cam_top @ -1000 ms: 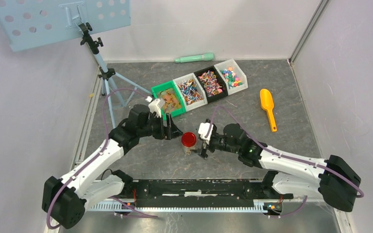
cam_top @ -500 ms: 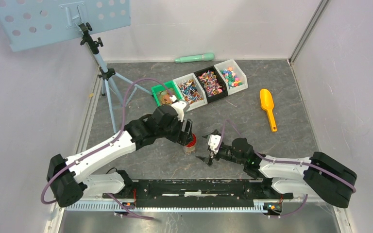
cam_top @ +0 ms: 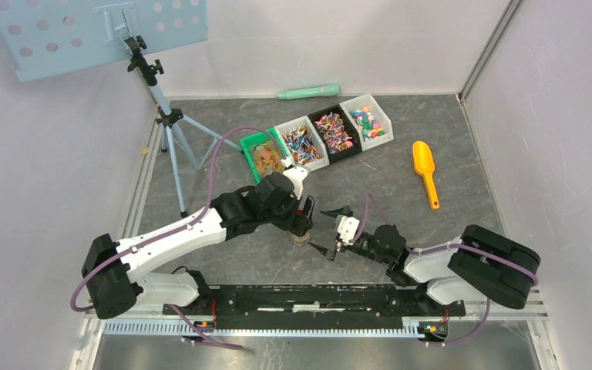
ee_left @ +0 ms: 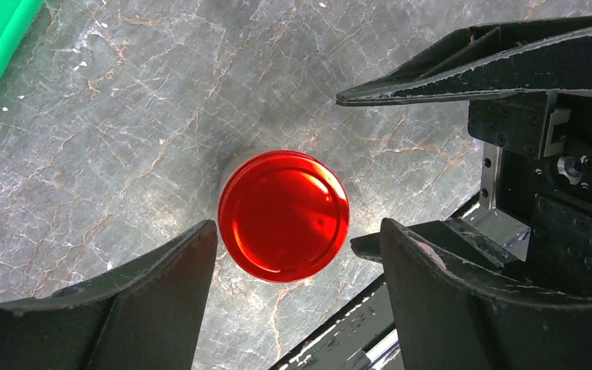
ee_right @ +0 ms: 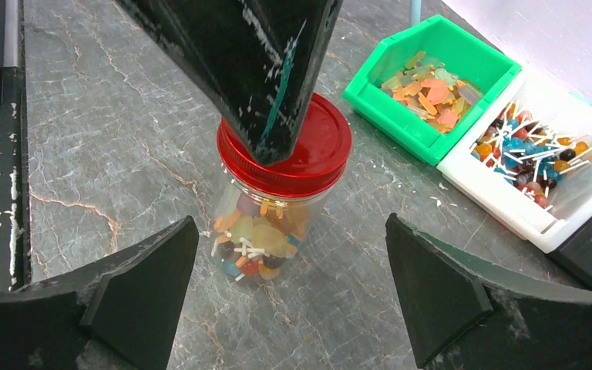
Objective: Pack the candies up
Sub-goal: Screw the bottle lid onto the packing bottle.
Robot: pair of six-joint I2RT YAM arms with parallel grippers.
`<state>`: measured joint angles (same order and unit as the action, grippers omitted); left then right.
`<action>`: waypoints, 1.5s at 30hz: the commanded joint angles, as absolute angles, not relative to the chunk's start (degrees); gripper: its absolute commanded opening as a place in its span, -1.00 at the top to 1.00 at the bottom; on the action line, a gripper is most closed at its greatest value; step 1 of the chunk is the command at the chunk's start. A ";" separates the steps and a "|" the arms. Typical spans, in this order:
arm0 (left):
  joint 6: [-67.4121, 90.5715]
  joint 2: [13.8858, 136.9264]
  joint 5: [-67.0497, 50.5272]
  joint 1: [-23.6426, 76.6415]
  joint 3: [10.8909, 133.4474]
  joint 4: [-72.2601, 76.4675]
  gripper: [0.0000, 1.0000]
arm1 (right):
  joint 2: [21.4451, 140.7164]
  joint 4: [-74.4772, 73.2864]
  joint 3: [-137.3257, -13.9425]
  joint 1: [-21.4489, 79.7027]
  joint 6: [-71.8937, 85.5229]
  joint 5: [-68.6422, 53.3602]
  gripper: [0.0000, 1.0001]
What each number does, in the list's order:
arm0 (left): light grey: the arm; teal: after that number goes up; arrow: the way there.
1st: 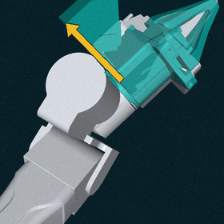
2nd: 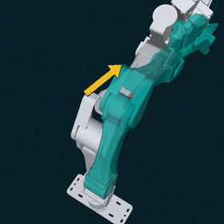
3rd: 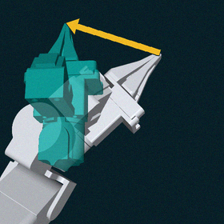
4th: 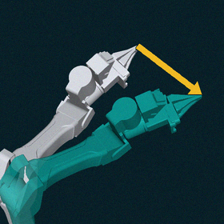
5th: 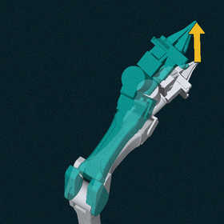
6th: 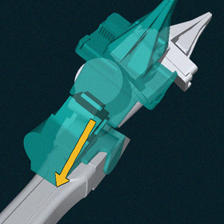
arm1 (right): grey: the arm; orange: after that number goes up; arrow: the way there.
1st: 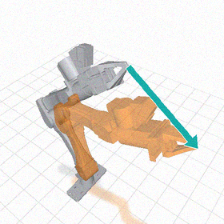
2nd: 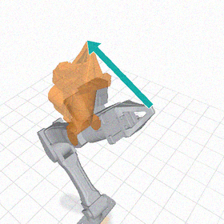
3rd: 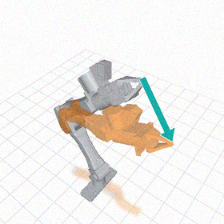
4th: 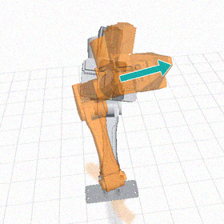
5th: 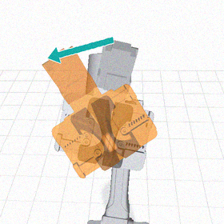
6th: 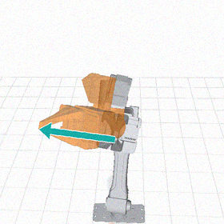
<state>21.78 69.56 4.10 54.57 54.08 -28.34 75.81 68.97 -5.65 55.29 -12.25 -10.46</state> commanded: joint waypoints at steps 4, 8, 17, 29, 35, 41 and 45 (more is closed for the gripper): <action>19.72 70.39 7.69 55.73 53.20 -24.97 -0.65 | 83.93 86.26 -6.22 55.37 -9.41 -14.01 -0.85; 19.55 71.75 8.50 55.76 53.43 -26.30 -0.63 | 88.58 89.71 -7.73 55.45 -7.65 -13.59 -0.83; 18.68 71.67 8.63 55.89 53.21 -26.39 -0.55 | 94.10 93.75 -10.26 55.45 -6.33 -11.49 -0.88; 16.30 71.83 5.75 55.85 50.98 -24.86 -0.34 | 101.35 101.90 -11.24 55.46 -5.54 -13.52 -0.64; 10.36 69.86 1.90 55.91 49.93 -25.38 -0.19 | 103.64 104.72 -11.51 54.70 -7.03 -15.10 -0.57; 3.72 68.34 -1.37 55.86 49.22 -26.79 -0.17 | 106.56 112.09 -11.21 51.33 -4.67 -20.69 -0.41; -0.70 67.97 -2.23 55.79 49.13 -27.16 -0.16 | 107.15 112.05 -11.75 49.23 -3.91 -26.30 -0.34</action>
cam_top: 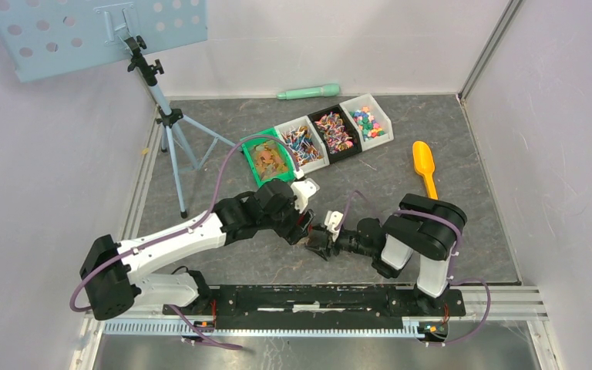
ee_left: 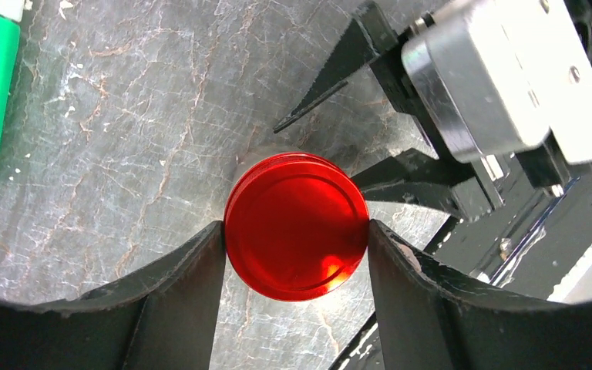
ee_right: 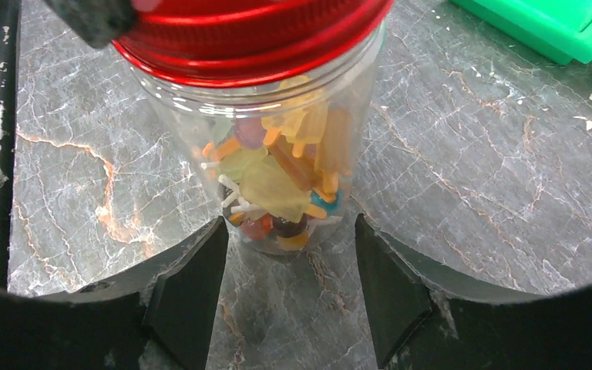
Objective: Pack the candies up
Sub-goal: Screw the bottle lid onto the packing bottle.
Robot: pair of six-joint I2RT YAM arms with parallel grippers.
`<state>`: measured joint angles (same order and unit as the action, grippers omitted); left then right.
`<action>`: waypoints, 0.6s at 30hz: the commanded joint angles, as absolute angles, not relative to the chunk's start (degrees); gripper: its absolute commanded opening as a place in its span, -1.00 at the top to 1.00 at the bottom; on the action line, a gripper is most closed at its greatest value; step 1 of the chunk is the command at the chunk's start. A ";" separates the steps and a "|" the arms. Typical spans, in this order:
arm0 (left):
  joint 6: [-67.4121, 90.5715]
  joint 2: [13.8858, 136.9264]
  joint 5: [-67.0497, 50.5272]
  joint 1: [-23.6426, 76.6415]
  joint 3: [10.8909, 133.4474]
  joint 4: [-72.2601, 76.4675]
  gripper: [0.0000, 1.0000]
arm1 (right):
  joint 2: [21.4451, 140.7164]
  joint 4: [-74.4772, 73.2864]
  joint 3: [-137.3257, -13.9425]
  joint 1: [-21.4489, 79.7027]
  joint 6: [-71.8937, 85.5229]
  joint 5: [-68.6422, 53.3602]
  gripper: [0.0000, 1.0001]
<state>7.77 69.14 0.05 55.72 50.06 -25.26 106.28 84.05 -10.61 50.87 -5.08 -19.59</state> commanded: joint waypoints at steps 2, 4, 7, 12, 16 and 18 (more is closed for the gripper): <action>-3.32 68.80 -2.39 55.63 49.38 -27.26 -0.16 | 107.22 111.99 -12.19 48.38 -3.05 -28.40 -0.32; -4.85 69.97 -3.25 55.47 49.88 -27.68 -0.16 | 107.31 112.02 -12.46 47.86 -2.73 -29.41 -0.30; -3.29 71.55 -1.08 55.13 50.76 -27.34 -0.16 | 107.34 112.04 -12.83 47.38 -2.33 -30.65 -0.34; 3.43 71.38 0.85 54.78 51.80 -23.45 -0.13 | 106.16 112.11 -12.82 47.47 -2.77 -30.13 -0.67; 3.87 71.62 2.16 54.62 50.85 -22.83 -0.15 | 104.75 112.14 -12.83 47.46 -3.66 -27.79 -0.75; 5.30 72.36 4.09 54.26 51.21 -24.67 -0.15 | 104.12 112.08 -12.70 47.59 -4.10 -26.05 -0.75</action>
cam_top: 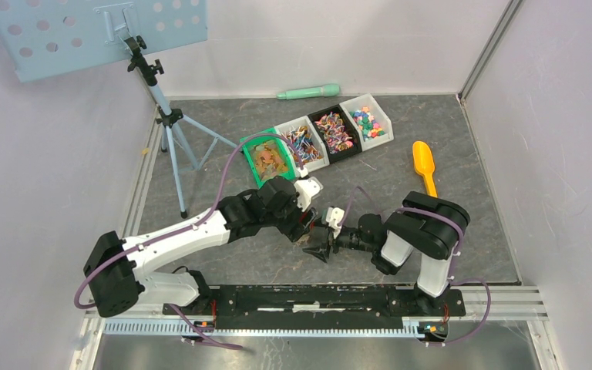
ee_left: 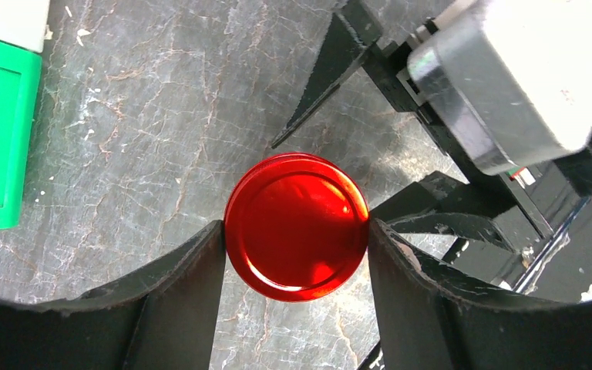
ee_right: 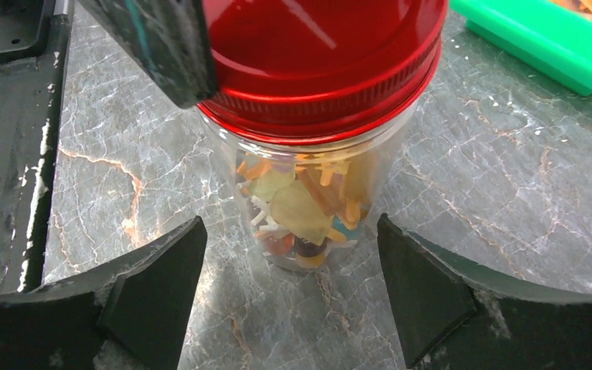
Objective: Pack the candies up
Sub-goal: Screw the bottle lid onto the packing bottle.
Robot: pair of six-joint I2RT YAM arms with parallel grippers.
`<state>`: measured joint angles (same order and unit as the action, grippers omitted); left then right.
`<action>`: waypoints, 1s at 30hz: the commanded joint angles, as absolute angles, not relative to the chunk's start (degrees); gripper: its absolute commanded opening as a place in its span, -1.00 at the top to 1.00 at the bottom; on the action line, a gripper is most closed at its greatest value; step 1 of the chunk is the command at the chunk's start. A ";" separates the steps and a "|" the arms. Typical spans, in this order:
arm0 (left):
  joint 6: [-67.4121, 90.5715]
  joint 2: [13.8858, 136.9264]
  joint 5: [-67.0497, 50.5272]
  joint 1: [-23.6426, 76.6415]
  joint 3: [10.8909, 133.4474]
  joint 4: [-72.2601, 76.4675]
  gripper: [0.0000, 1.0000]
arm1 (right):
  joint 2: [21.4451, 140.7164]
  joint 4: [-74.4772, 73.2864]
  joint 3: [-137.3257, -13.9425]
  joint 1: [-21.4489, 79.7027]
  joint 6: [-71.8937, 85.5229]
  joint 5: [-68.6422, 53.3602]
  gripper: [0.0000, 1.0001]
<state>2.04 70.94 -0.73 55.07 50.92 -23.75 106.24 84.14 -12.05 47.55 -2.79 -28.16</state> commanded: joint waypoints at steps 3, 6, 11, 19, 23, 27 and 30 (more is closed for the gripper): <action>8.25 72.04 5.77 54.31 50.36 -24.45 -0.15 | 103.60 112.12 -12.45 48.77 -5.10 -20.05 -0.75; 10.90 71.18 7.38 54.31 48.71 -22.37 -0.13 | 103.77 112.12 -13.03 50.49 -6.30 -17.42 -0.74; 14.89 71.45 10.27 54.32 47.80 -21.18 -0.12 | 104.54 112.22 -13.75 54.09 -8.65 -11.34 -0.88; 20.45 71.09 13.02 54.27 46.40 -18.25 -0.05 | 105.90 112.23 -16.68 58.18 -12.56 1.40 -0.96; 22.14 71.28 14.45 54.32 46.56 -18.77 -0.04 | 107.42 112.16 -18.52 58.27 -11.99 3.99 -0.90; 23.57 71.08 15.03 54.32 46.24 -19.00 -0.04 | 109.01 112.16 -20.24 58.25 -11.17 2.61 -0.78; 24.34 70.93 14.30 54.31 45.84 -18.65 -0.04 | 109.73 112.19 -20.84 58.04 -11.73 0.74 -0.59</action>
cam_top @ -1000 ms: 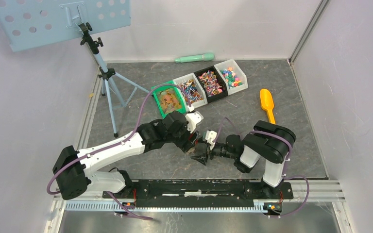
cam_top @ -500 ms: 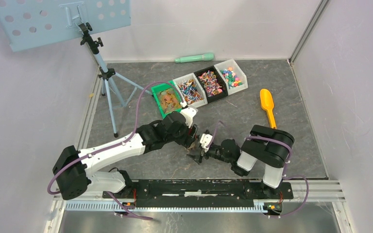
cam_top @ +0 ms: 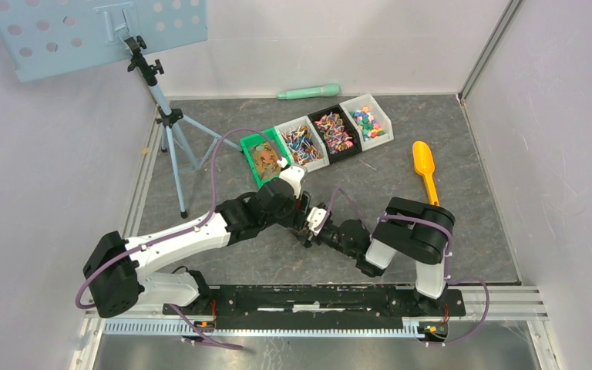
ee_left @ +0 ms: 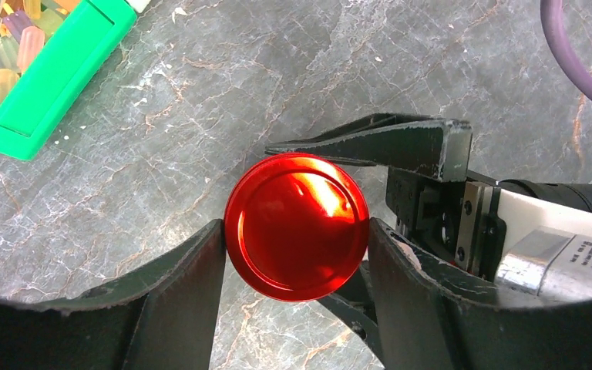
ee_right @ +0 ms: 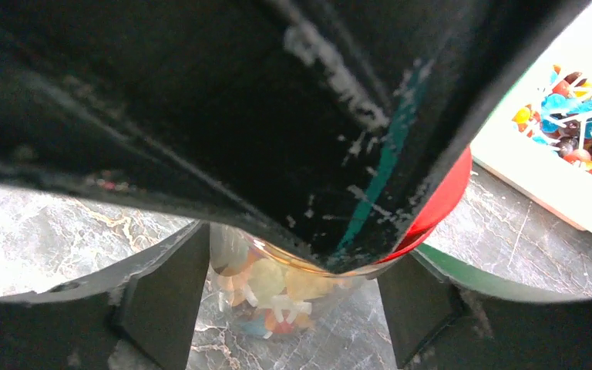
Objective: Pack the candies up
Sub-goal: Screw the bottle lid onto the packing bottle.
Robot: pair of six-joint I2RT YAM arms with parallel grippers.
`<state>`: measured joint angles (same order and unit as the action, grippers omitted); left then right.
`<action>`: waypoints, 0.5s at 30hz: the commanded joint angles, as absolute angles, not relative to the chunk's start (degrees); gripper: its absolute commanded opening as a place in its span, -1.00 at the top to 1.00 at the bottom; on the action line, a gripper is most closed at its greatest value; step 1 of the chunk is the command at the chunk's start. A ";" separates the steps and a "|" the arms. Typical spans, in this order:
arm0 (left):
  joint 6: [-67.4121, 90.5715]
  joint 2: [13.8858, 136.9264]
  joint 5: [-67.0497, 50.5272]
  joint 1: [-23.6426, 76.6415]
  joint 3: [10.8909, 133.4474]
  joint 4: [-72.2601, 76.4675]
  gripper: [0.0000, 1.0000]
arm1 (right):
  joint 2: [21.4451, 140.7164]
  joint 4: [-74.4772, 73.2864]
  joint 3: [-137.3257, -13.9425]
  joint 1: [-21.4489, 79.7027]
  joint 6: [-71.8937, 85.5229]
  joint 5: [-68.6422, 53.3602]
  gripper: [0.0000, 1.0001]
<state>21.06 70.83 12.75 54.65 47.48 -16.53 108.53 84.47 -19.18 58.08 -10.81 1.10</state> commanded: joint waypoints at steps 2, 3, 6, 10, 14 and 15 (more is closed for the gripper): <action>23.47 70.93 12.52 54.32 45.49 -17.95 -0.04 | 109.86 112.21 -21.16 57.19 -11.34 -2.33 -0.43; 22.41 70.88 11.59 54.31 45.30 -17.67 -0.04 | 109.78 112.23 -21.07 56.45 -10.74 -4.22 -0.36; 18.06 70.22 9.50 54.27 44.63 -18.35 -0.04 | 109.18 112.17 -20.58 53.97 -8.98 -10.85 -0.13; 9.82 68.69 5.62 54.23 43.96 -19.57 -0.02 | 108.79 112.22 -20.40 51.68 -8.00 -17.70 0.06; 0.37 68.23 0.28 53.97 45.02 -22.74 0.01 | 108.89 112.13 -20.55 49.46 -6.19 -23.22 0.09; -2.55 68.22 -0.44 53.75 45.26 -23.35 0.03 | 108.87 112.21 -20.52 48.76 -5.50 -24.80 0.09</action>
